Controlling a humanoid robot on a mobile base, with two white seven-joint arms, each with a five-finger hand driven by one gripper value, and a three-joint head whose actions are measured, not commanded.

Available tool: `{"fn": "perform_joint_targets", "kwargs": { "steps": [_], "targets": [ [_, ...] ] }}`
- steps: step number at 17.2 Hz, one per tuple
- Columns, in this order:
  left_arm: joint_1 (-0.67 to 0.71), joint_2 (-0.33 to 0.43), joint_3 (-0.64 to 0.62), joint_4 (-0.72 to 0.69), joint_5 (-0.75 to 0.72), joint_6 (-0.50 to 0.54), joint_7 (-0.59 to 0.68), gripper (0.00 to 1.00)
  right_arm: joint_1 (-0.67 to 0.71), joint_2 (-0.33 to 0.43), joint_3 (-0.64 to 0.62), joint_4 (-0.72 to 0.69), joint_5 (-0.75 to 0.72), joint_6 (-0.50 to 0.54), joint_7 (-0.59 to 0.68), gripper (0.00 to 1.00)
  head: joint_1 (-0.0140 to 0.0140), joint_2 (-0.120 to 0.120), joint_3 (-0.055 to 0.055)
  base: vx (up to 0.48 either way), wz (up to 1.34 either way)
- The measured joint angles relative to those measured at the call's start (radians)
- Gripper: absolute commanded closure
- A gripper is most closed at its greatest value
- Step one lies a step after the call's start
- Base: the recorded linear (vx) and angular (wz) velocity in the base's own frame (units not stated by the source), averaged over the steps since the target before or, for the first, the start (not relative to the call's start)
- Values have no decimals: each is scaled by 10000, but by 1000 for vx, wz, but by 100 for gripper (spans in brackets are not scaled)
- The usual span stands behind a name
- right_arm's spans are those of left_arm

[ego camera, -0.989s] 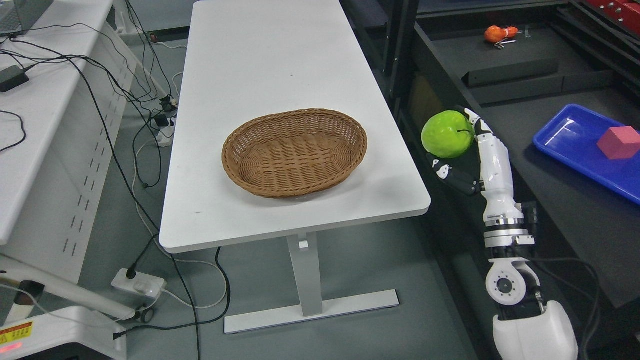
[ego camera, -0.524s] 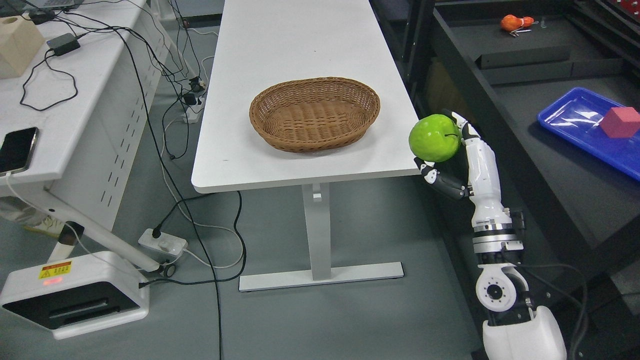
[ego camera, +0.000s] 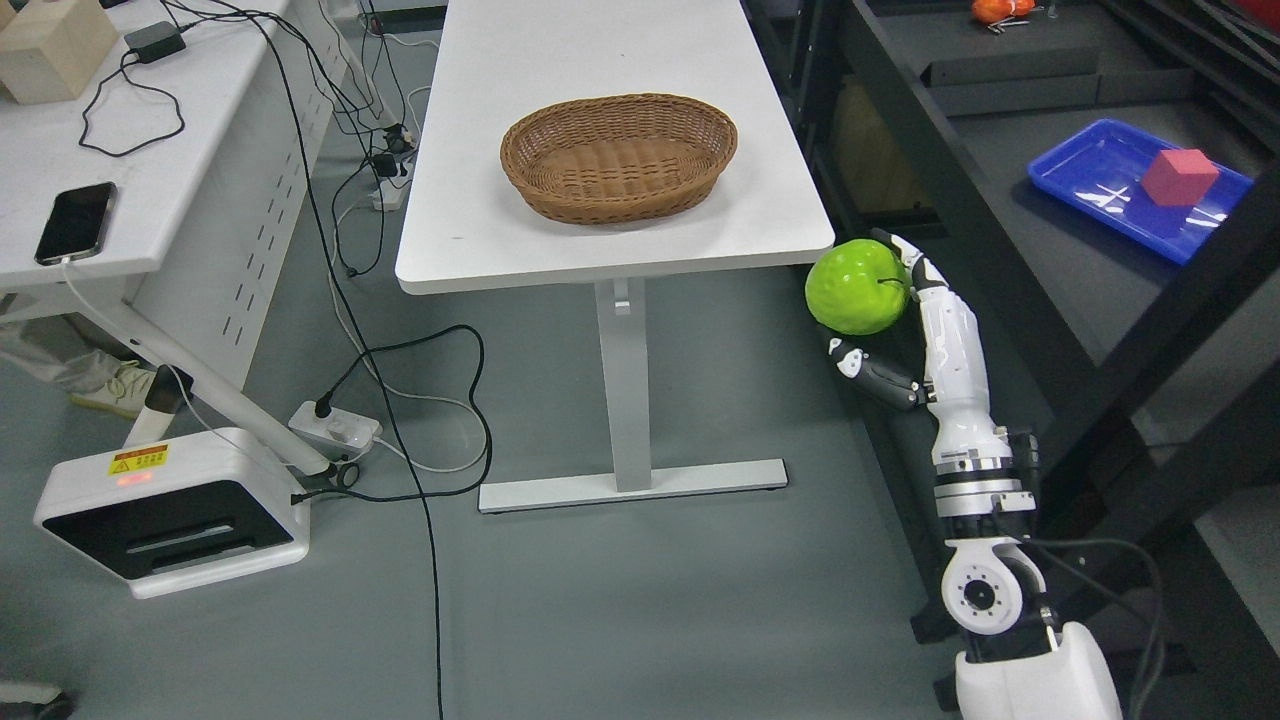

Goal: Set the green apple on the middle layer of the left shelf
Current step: 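Hold the apple in the right hand while turning toward the shelf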

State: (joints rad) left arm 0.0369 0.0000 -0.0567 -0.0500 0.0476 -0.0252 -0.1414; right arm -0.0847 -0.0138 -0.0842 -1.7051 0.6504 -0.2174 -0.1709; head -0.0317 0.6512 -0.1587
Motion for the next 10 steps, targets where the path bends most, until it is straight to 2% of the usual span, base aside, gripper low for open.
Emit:
{"fn": "perform_joint_targets", "kwargs": {
  "steps": [6,10],
  "targets": [
    [2,0,0,-2,0,0,0,0,53,72,-285,-20,0,-286,2,99,0,0,0,-306,-128],
    [3,0,0,-2,0,0,0,0,142,91,-406,-27,0,-307,2,99,0,0,0,-233,-390]
  ]
}}
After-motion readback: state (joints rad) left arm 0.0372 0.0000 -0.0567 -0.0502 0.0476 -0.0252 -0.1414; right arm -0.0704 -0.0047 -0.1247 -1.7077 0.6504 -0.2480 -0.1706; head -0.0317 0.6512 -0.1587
